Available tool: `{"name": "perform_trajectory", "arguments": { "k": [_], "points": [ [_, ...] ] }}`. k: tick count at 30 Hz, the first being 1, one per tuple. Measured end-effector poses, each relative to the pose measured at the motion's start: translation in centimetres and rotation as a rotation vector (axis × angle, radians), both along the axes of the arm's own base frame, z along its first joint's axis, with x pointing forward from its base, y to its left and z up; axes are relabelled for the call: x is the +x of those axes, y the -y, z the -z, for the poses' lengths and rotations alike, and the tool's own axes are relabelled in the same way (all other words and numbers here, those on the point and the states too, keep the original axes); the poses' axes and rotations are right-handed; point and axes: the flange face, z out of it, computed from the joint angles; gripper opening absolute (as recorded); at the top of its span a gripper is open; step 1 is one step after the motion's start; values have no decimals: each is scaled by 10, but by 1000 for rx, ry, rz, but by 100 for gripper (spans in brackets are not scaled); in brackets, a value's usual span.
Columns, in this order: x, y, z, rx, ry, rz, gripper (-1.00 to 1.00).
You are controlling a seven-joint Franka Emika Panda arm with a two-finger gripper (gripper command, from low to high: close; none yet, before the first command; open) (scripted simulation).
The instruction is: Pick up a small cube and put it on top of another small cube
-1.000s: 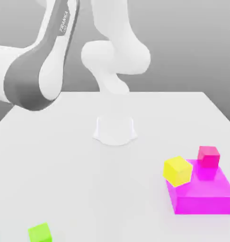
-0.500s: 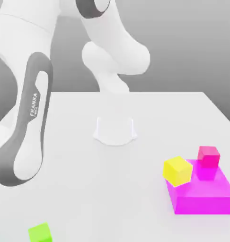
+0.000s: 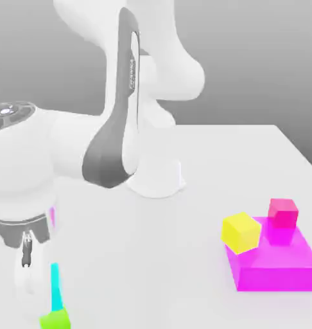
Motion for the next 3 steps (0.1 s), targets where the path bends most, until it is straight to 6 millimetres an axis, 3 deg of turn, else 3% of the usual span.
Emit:
{"name": "perform_trajectory", "arguments": {
  "k": [3],
  "points": [
    [0, 0, 0, 0, 0, 0, 100]
  ]
}}
